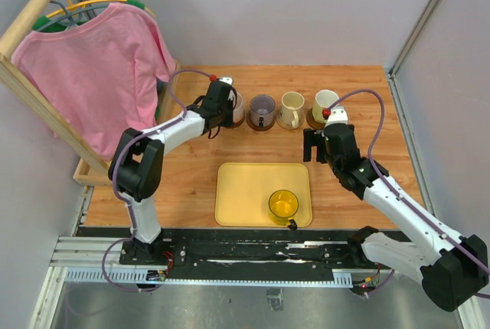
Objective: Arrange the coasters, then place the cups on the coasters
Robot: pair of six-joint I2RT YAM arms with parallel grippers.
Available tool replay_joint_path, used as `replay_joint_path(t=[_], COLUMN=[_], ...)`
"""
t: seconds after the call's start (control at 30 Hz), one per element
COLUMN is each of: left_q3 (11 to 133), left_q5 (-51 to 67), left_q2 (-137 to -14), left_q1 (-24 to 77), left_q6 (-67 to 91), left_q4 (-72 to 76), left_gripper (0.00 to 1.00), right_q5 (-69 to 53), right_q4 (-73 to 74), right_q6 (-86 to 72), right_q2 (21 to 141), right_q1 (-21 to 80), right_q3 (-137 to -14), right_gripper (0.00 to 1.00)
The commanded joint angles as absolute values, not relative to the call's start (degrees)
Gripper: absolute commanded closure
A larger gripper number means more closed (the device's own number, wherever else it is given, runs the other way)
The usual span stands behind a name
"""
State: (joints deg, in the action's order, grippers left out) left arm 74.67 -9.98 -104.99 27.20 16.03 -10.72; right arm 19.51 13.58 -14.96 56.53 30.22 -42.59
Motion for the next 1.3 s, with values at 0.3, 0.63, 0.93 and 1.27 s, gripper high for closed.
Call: replay_joint_path(t=[0.3,0.63,0.93,1.27], left_q3=[85.3,85.9,86.0,86.0], left_q5=[-8.6,-9.2,-8.8,-7.0], left_q2=[-110.4,-111.3,-112.0,-112.1], left_q1=[25.7,24.8,24.6,24.6], left_q6=[14.1,14.2,15.1,16.0], left_q4=[-11.9,-13.8,-14.4,-15.8], left_gripper=[1.0,0.99,0.99,0.98], right_q5=[19.1,18.3,18.2,17.2], right_q4=[13.3,13.2,13.1,13.2], right_q6=[-14.7,-14.5,-14.7,-15.2], right_q2=[57.7,58.4,58.3,58.4], right_q1=[29.3,29.4,29.4,29.3], right_q3=[-44.2,-44.1,-43.8,-43.6], right_gripper=[0.06,0.06,0.06,0.06])
